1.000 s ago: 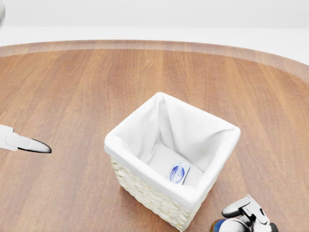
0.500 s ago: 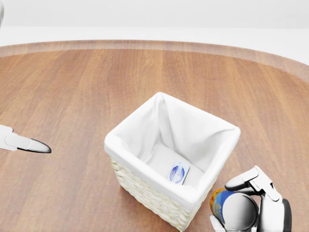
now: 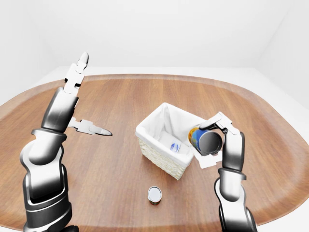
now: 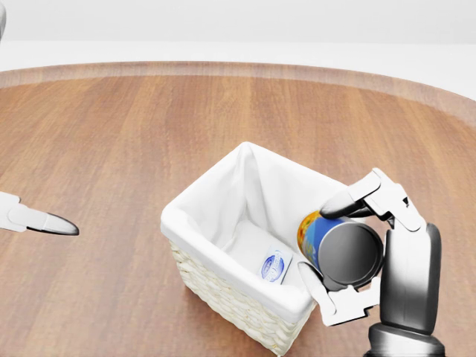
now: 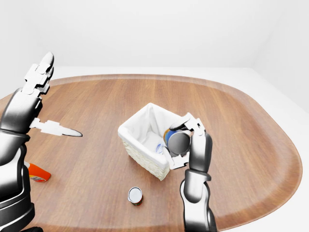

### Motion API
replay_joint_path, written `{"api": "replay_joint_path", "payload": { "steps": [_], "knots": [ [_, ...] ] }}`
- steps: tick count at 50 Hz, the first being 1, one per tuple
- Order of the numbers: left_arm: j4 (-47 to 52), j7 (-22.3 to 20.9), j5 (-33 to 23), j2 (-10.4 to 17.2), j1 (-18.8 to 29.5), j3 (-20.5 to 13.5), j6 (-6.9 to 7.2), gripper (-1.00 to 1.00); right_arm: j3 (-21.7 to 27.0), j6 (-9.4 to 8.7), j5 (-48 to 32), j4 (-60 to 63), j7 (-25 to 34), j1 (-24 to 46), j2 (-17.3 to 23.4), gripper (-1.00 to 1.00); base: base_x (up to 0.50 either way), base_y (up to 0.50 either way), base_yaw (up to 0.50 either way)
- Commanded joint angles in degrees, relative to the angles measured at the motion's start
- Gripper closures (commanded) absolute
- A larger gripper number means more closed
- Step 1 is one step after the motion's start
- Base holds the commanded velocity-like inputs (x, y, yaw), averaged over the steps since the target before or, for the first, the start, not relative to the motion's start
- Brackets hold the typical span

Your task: Pick up the alphabet soup and the cream cheese box, and put them in the basket.

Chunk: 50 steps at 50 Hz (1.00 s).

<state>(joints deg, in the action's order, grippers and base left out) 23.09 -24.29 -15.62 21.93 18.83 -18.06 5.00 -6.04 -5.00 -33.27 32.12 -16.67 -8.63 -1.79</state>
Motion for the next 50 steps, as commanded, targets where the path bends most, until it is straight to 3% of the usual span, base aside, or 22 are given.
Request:
{"api": "replay_joint_path", "payload": {
  "steps": [1,18,29,37,50],
  "knots": [
    [0.21,0.15,0.69,-0.73,0.75,-0.41,0.00,-1.00,-1.44,0.00,-3.28,0.43,3.53,11.41,-0.64,1.00,0.00,0.00,0.00],
    [0.51,0.09,0.75,-0.79,0.66,-0.51,0.00,-1.00,1.36,0.00,-5.95,-9.77,9.48,31.69,-0.96,1.00,0.00,0.00,0.00],
    [0.48,0.20,0.95,-0.81,0.66,-0.62,0.00,-1.00,2.43,0.00,-3.36,-21.89,8.32,37.49,-0.05,1.00,0.00,0.00,0.00],
    [0.64,0.15,1.01,-0.70,0.58,-0.64,0.00,-1.00,1.93,0.00,-5.52,-27.12,11.25,42.71,-0.12,1.00,0.00,0.00,0.00],
    [0.61,0.31,1.43,-0.68,0.49,-0.91,0.00,-1.00,2.86,0.00,-3.70,-38.43,11.26,48.89,0.49,1.00,0.00,0.00,0.00]
  ]
}}
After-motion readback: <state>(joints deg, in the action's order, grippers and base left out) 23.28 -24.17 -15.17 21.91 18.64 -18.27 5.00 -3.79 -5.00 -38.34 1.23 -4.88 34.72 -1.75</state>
